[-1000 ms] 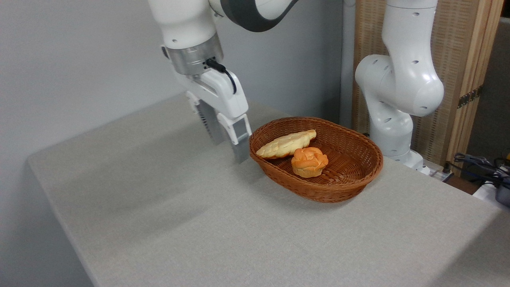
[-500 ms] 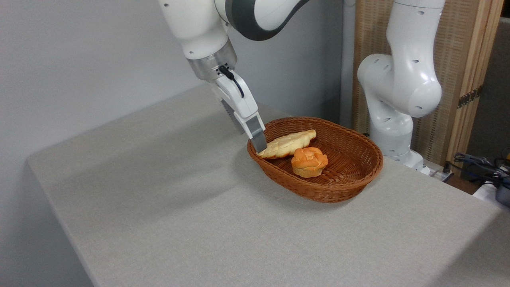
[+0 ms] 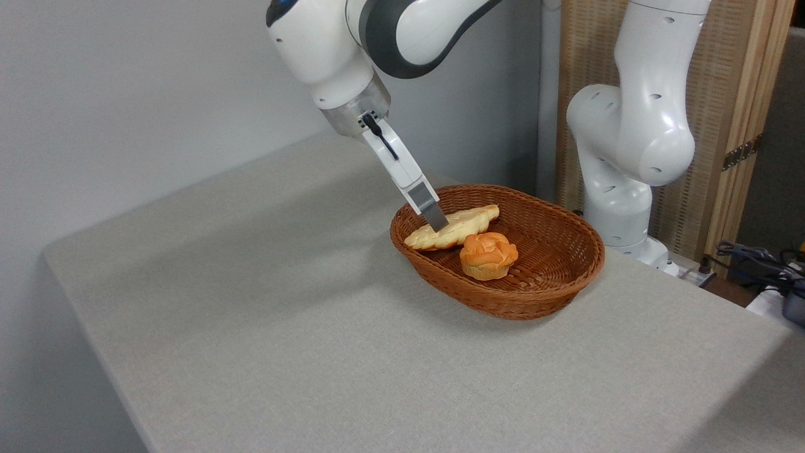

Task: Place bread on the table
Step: 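Lower the gripper onto the croissant and close on its end, then lift the croissant out of the basket and carry it onto the table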

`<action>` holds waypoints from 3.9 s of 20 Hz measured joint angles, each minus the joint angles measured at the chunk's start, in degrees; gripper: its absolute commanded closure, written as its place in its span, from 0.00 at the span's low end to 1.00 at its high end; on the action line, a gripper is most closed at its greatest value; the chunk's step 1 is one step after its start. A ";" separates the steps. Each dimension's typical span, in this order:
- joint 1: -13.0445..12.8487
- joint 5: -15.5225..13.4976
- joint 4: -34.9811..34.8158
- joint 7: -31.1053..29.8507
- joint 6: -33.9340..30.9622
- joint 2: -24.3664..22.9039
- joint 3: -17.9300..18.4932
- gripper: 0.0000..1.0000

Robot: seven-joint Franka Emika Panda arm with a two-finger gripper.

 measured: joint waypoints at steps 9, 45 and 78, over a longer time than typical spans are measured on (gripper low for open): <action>-0.01 0.00 -4.45 1.12 5.16 -0.55 -2.14 0.00; 0.29 0.06 -6.20 8.14 8.67 1.70 -2.02 0.85; 0.85 -0.90 8.36 11.66 6.64 -0.54 1.78 0.77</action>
